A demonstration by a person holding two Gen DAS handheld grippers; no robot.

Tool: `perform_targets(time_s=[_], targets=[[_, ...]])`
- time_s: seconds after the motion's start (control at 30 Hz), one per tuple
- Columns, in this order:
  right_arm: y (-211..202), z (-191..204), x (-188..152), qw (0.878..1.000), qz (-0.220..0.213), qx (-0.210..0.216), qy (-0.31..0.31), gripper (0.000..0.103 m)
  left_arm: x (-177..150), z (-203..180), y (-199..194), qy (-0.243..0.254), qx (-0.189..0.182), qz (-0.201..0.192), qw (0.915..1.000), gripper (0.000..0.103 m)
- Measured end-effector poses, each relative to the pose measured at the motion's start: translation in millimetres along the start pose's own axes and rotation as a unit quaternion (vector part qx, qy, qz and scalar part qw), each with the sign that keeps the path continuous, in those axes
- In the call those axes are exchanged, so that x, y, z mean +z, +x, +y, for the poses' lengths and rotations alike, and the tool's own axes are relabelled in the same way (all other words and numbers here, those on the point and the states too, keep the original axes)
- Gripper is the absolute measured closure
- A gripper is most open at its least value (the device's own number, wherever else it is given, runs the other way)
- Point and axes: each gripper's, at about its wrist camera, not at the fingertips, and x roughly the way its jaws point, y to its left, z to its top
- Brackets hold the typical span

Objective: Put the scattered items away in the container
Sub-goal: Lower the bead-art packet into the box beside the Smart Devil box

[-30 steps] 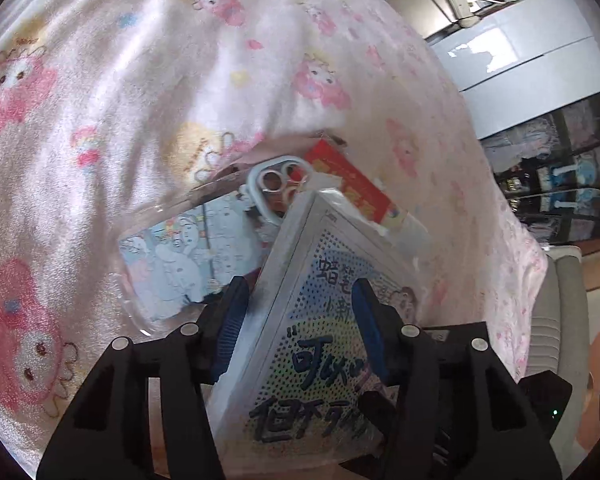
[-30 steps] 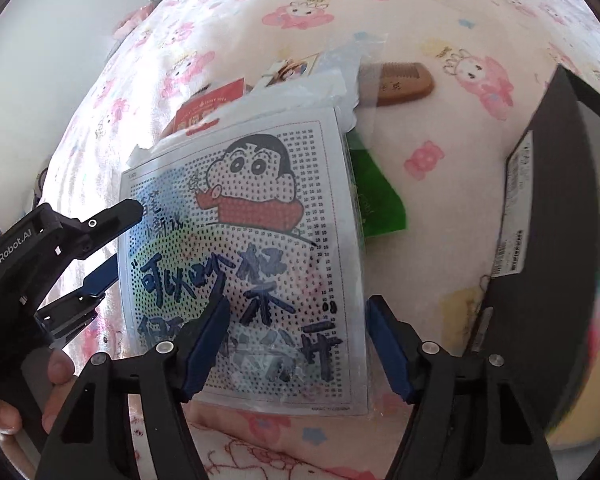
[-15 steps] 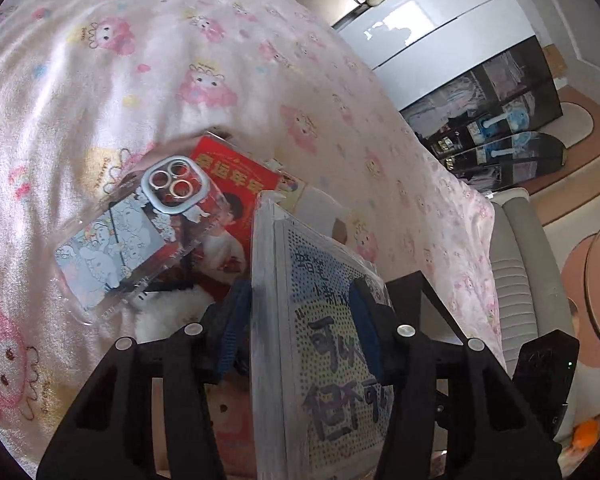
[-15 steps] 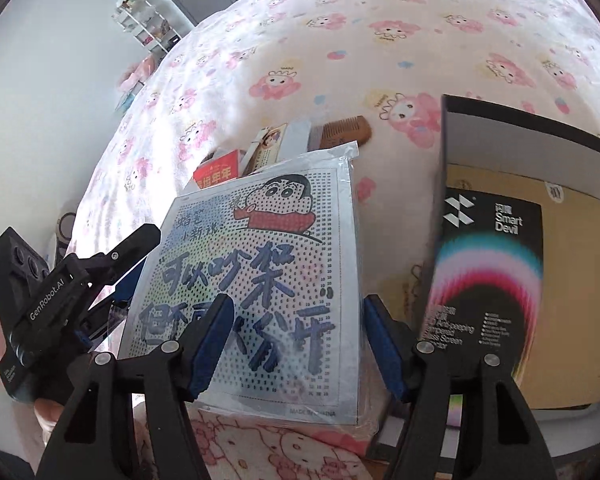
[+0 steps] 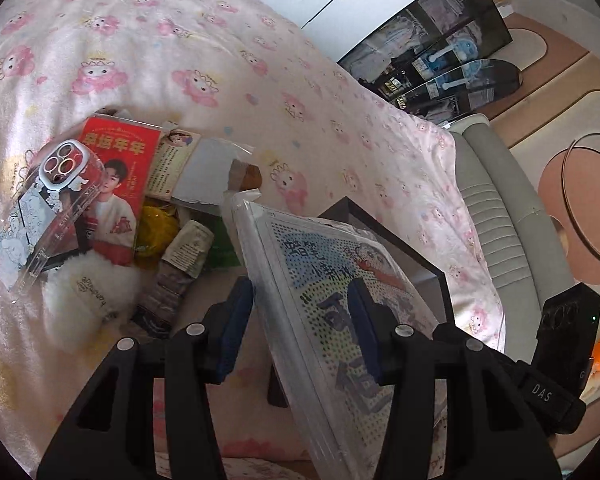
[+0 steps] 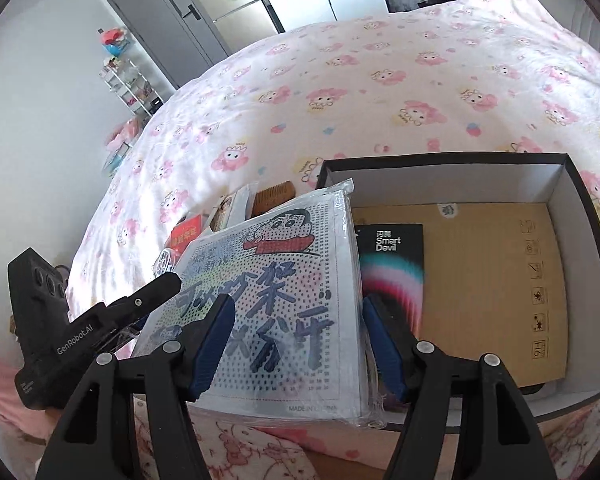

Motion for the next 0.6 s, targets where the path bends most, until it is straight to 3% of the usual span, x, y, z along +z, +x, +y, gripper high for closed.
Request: perform_targets(time_s=[0.33,0.47,0.6], targets=[[-24,-77,-5,0.997,-0.017,-0.005,0.070,0.040,-16,-80,33,0.055,-0.020,0.031,0.9978,0.054],[-26,-117,-9,0.993,-0.010,0.019,0.119,0.040,-29,-99,45,0.068,-0.024,0.050,0.9961,0.054],[-24,-138,-15,0.990,-0.008,0.021,0.140,0.040,-42,-111,64,0.076,0.004,0.071,0.9945,0.054]])
